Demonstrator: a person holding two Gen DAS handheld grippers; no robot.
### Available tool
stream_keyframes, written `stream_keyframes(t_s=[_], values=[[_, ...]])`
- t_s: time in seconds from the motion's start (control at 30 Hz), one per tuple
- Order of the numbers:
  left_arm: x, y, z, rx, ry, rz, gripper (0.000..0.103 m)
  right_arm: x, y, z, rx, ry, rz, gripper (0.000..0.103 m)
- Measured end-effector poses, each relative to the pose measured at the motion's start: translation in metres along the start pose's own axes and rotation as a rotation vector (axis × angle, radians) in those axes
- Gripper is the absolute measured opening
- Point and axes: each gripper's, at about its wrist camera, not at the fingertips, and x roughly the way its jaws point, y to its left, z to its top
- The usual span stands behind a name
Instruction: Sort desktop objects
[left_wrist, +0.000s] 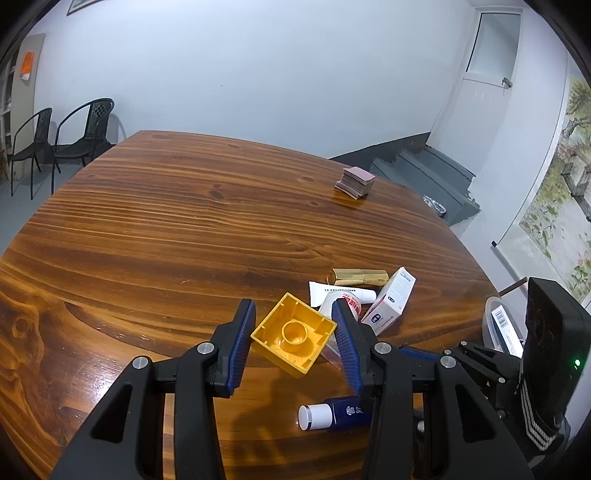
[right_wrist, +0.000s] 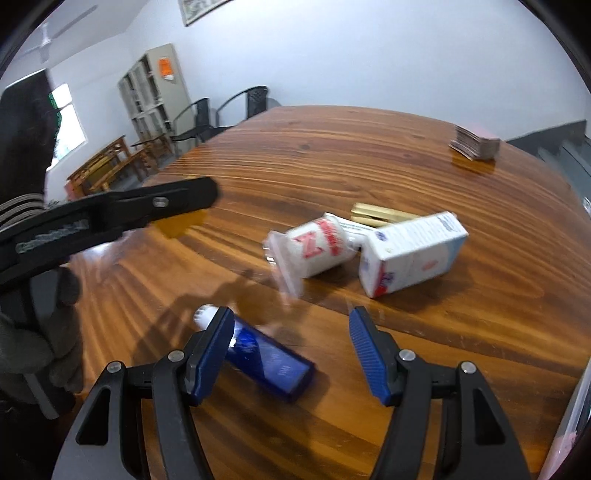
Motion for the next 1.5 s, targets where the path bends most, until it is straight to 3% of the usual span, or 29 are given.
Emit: stream_keyframes(t_s=[0.13, 0.33, 0.63, 0.7, 0.77, 1.0, 1.5], values=[[-0.002, 0.001, 0.0, -0.004, -0.005, 0.001, 0.046, 0.008, 0.017, -0.005, -0.071, 0.029, 0.025, 0.069], [-0.004, 0.001, 0.002, -0.006, -0.011, -0.005, 0.046, 0.016, 0.043, -0.017, -0.184, 0.087, -0.008, 0.056], [-0.004, 0.003, 0.002, -0.013, -0.012, -0.004, 0.046, 0.027, 0.048, -0.017, -0.193, 0.091, -0.054, 0.049], [-0.003, 0.003, 0.002, -0.012, -0.009, -0.002, 0.046, 0.026, 0.047, -0.018, -0.18, 0.085, -0.063, 0.036], [-0.001, 0.002, 0.002, -0.011, -0.006, -0.001, 0.046, 0.023, 0.048, -0.02, -0.169, 0.082, -0.07, 0.033], [-0.003, -0.001, 0.001, -0.002, -0.008, -0.009, 0.046, 0.016, 0.038, -0.019, -0.071, 0.071, -0.059, 0.032], [-0.002, -0.019, -0.004, 0.039, -0.001, -0.029, 0.046, -0.039, -0.008, -0.026, 0.145, -0.055, -0.086, 0.032]])
